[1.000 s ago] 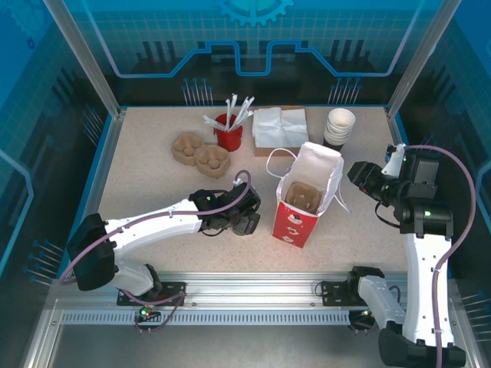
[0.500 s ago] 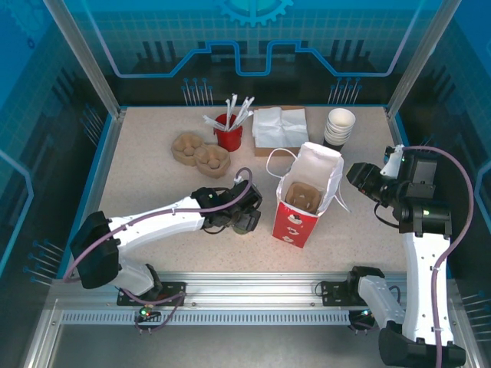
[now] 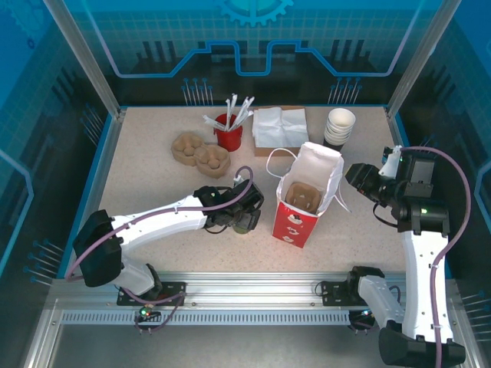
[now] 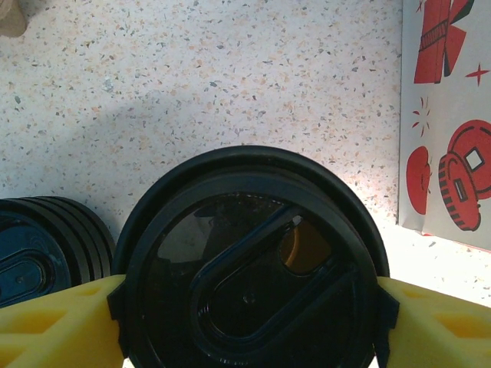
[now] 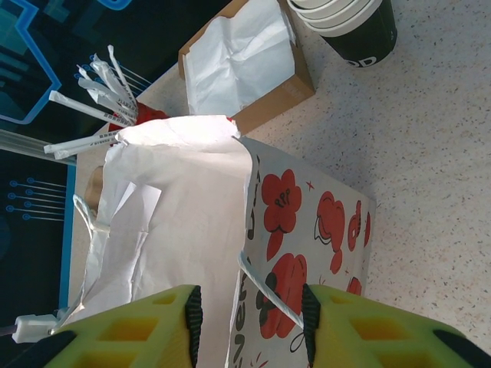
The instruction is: Pack the takeout coffee
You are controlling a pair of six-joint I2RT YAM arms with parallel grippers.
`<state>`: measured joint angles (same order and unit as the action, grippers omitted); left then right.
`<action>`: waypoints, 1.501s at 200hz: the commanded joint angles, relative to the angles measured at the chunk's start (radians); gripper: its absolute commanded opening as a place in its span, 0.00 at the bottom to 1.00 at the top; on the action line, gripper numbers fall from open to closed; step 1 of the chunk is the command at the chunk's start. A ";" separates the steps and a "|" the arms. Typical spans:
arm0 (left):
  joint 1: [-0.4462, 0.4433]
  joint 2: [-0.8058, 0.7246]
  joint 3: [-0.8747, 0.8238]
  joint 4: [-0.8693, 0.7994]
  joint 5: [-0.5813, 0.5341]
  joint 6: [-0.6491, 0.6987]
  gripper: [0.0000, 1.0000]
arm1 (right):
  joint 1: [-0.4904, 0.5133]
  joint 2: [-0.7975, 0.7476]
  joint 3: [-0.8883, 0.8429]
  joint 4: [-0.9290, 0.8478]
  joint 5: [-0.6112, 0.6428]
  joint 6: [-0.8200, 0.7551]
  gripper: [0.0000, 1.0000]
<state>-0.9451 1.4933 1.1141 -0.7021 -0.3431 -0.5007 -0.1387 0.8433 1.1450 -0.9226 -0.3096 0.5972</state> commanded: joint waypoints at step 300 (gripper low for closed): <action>0.049 -0.204 0.428 -0.423 0.069 0.153 0.69 | 0.178 0.694 0.538 -0.197 -0.066 -0.937 0.55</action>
<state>-0.9031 1.3113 1.4837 -1.0622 -0.2932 -0.3672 0.0299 1.5040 1.6489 -1.0599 -0.4191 -0.2382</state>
